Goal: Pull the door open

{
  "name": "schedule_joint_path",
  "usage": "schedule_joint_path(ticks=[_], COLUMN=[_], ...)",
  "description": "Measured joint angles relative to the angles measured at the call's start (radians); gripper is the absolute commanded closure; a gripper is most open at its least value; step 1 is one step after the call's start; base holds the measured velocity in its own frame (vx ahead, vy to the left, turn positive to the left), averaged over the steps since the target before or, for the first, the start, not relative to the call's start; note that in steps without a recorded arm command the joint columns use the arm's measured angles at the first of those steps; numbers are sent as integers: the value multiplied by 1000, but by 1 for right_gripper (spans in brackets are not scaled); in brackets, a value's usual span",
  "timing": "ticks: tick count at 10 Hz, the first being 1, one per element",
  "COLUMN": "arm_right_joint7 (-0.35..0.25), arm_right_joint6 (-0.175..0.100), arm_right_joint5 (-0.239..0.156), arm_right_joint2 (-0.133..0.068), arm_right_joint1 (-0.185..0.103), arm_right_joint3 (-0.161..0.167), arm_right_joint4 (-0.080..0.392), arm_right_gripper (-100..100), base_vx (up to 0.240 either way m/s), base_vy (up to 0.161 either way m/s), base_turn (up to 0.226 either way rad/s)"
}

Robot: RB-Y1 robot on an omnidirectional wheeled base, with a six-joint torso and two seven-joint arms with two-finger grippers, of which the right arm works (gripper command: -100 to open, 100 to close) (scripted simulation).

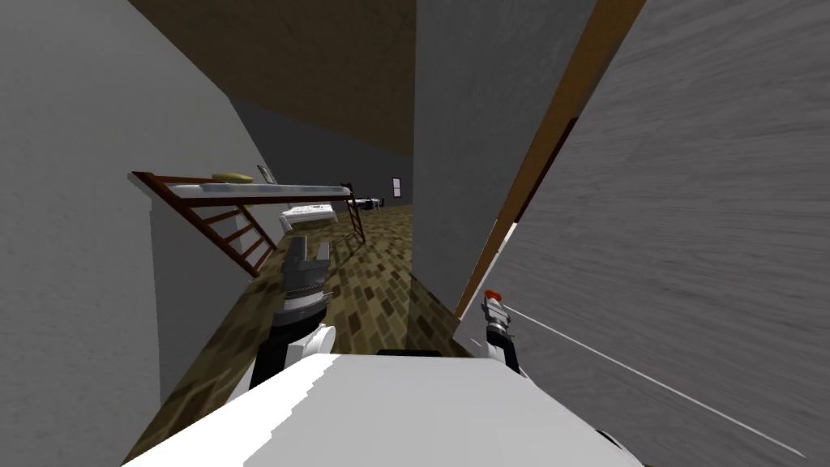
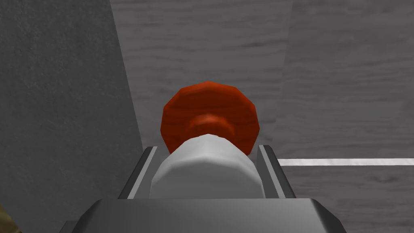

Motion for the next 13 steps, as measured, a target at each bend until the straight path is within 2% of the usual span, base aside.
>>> schedule_joint_path(ticks=[3,5,6,9,11,13], arm_right_joint7=[-6,-22,-28,-57,-58,-65], arm_right_joint6=[7,-1,3,0,14,16], arm_right_joint5=[10,24,32,56,66,71], arm_right_joint2=[-2,-5,-8,-12,-11,-15], arm_right_joint1=[8,-1,11,11,19,24], arm_right_joint3=[16,38,51,93,109,120], arm_right_joint4=[-19,-5,-24,-24,-53,-53], arm_right_gripper=[100,100,100,100,100,100], base_vx=[-198,-234,-241,-236,-150,-160], base_vy=[19,30,-10,-14,-15,-29], base_turn=[54,53,66,56,29,89])
